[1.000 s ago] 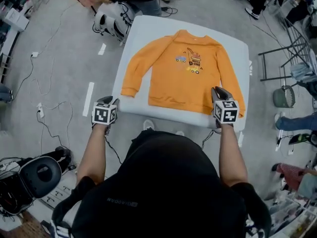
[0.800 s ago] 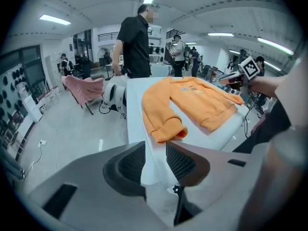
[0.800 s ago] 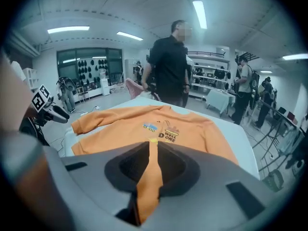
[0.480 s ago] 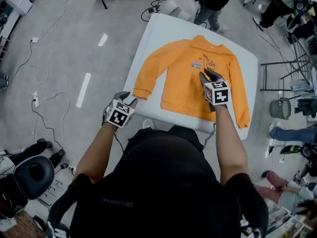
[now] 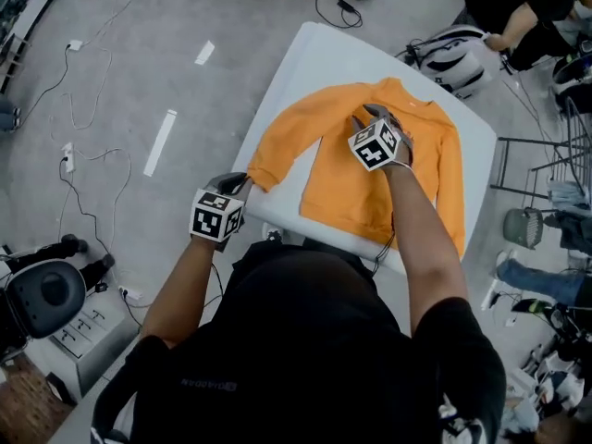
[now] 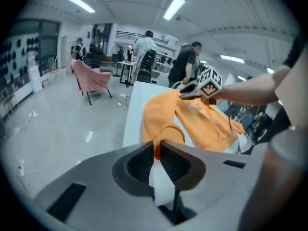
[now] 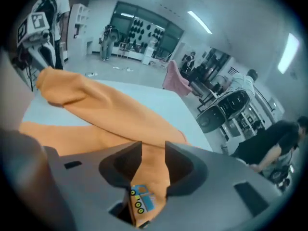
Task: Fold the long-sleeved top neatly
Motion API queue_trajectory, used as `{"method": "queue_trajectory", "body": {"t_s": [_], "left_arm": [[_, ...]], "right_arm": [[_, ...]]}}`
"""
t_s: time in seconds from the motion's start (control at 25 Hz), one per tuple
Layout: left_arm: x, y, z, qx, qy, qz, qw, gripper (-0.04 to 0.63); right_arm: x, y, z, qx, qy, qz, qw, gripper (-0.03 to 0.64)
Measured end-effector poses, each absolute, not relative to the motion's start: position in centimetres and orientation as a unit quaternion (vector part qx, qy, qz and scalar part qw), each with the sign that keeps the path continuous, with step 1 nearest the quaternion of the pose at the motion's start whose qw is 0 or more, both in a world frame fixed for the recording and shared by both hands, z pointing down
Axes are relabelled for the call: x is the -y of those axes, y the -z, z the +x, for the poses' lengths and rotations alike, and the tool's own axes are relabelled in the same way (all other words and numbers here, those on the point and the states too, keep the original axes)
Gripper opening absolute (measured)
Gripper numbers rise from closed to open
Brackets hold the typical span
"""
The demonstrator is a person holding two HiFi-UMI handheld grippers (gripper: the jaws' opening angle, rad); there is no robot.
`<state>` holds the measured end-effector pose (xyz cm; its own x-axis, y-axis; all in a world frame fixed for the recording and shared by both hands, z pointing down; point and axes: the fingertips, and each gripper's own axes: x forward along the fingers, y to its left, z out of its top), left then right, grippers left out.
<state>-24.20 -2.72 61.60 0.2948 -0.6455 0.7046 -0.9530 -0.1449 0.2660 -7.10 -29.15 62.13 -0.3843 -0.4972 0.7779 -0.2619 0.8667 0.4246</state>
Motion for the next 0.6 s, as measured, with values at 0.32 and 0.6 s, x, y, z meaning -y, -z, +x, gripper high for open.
{"method": "queue_trajectory", "body": {"t_s": [0.32,0.6], "left_arm": [[2.7,-58.5,-26.7,0.588,-0.088,0.689,0.414,0.043],[1.5,-59.5,-26.8,0.606,-0.097,0.666,0.424,0.043]], "right_arm": [[30.4,-62.9,-10.8,0.822,0.224,0.196,0.486,0.015],[34.9,-58.8,-16.3,0.872,0.12,0.233,0.414,0.014]]}}
